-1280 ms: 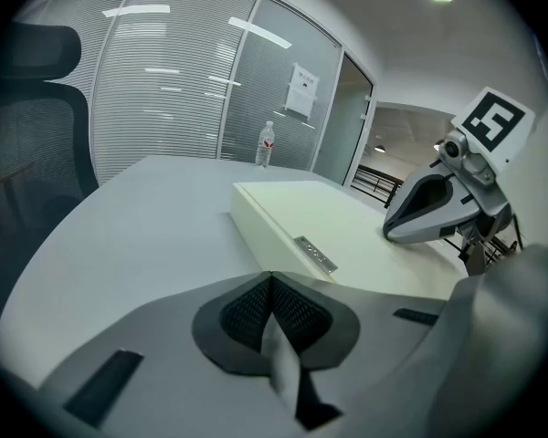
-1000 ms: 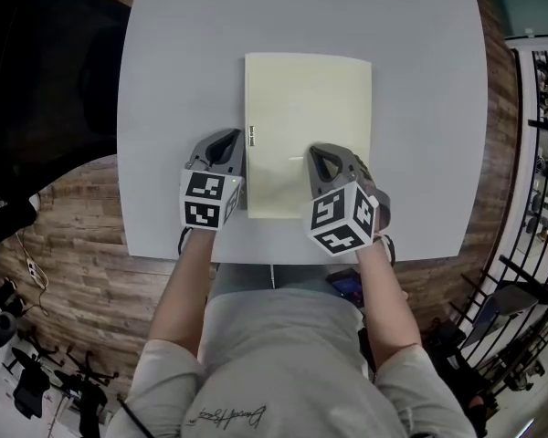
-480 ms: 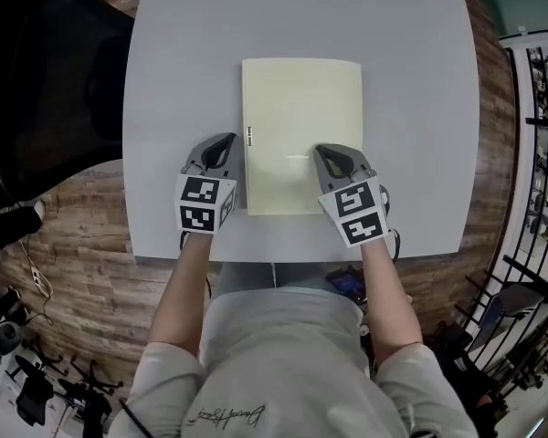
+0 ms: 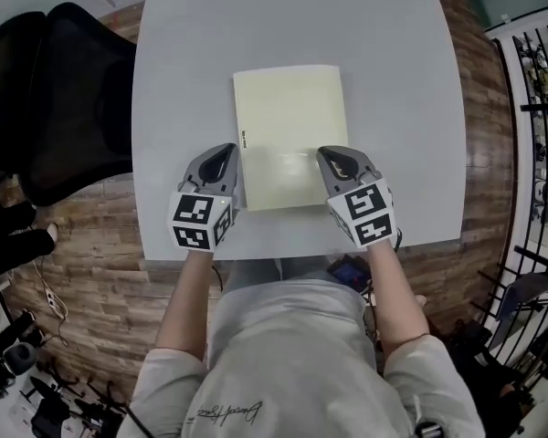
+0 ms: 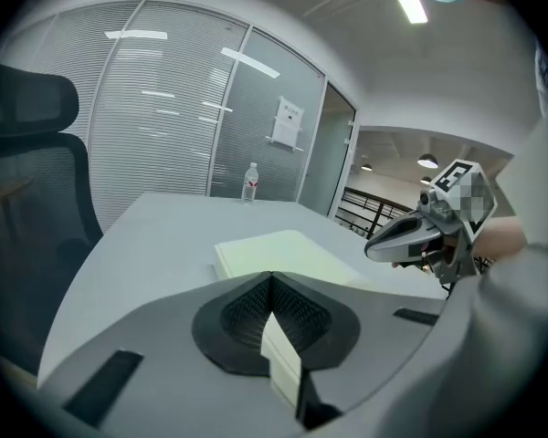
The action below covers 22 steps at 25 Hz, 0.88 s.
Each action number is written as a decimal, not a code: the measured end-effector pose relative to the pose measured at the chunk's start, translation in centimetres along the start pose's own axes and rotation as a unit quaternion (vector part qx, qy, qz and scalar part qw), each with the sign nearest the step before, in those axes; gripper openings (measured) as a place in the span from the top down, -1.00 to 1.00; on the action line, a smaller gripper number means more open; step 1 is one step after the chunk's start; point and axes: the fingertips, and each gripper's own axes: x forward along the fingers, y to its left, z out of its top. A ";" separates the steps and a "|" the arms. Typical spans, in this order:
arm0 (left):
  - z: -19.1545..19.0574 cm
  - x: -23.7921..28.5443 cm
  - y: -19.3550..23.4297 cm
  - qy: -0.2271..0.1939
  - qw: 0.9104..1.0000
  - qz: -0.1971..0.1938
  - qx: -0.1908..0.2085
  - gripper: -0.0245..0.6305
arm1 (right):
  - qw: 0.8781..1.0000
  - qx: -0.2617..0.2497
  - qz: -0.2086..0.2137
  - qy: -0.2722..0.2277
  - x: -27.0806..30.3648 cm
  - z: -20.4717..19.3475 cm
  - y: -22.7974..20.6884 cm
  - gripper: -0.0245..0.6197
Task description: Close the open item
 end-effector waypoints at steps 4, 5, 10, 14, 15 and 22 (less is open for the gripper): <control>1.3 -1.2 -2.0 -0.009 1.000 -0.021 0.011 0.90 | 1.000 0.006 -0.002 -0.027 -2.3 0.4 -0.1 0.88; 1.7 -1.4 -2.6 -0.012 0.999 -0.027 0.015 0.90 | 0.999 0.012 -0.003 -0.035 -2.9 0.6 -0.3 0.88; 2.8 -2.3 -4.6 -0.020 0.998 -0.050 0.026 0.90 | 0.998 0.026 -0.007 -0.064 -4.6 1.9 -0.2 0.88; 3.6 -3.2 -6.6 -0.029 0.997 -0.070 0.032 0.90 | 0.996 0.037 -0.002 -0.083 -6.2 2.4 0.2 0.88; 3.9 -3.5 -7.1 -0.033 0.996 -0.071 0.034 0.90 | 0.995 0.041 0.000 -0.089 -6.7 2.5 0.2 0.88; 5.7 -4.9 -7.6 -0.059 0.996 -0.061 0.033 0.90 | 0.991 0.061 0.016 -0.121 -8.7 3.0 0.8 0.88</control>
